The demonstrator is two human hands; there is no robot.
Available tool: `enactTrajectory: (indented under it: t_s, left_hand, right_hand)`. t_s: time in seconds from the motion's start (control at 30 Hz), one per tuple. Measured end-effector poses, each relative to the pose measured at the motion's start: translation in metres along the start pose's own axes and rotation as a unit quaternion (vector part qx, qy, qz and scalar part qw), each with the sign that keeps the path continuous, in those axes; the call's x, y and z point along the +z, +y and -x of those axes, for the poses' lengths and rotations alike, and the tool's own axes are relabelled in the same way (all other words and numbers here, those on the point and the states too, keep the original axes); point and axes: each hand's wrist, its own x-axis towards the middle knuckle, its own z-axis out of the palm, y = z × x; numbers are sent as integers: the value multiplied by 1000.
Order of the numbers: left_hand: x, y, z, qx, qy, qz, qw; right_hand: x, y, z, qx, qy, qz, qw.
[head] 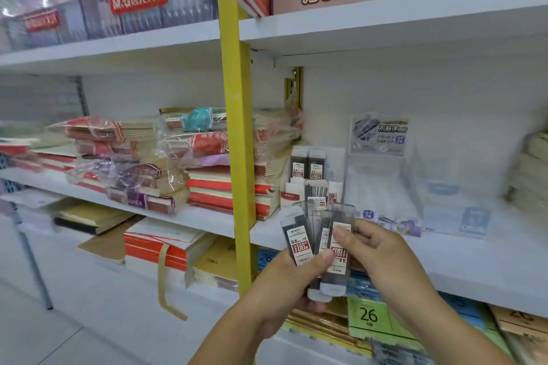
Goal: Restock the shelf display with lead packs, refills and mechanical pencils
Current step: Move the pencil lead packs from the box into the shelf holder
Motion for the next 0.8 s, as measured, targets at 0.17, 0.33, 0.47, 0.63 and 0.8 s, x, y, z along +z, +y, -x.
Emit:
enactTrajectory:
  t_s: [0.17,0.33,0.47,0.63,0.8]
  left_hand:
    - [6,2,-2,14,12,-24,1000]
    - [6,5,-2,34,9,-16,999]
    - [-2,10,-3,47,52,27,997]
    - [-8,15,-2,71,63,53,994]
    - [-8,15,-3,57,100,29,993]
  right_hand:
    - [-2,0,7,-30,21,-2,999]
    - [-7,-6,12,-55,35,-8,998]
    - [-19,-11,11,-10,16,2,1000]
    - [-19,-7,15,36,-95,156,983]
    - [-9,-14,15,46,-110,159,980]
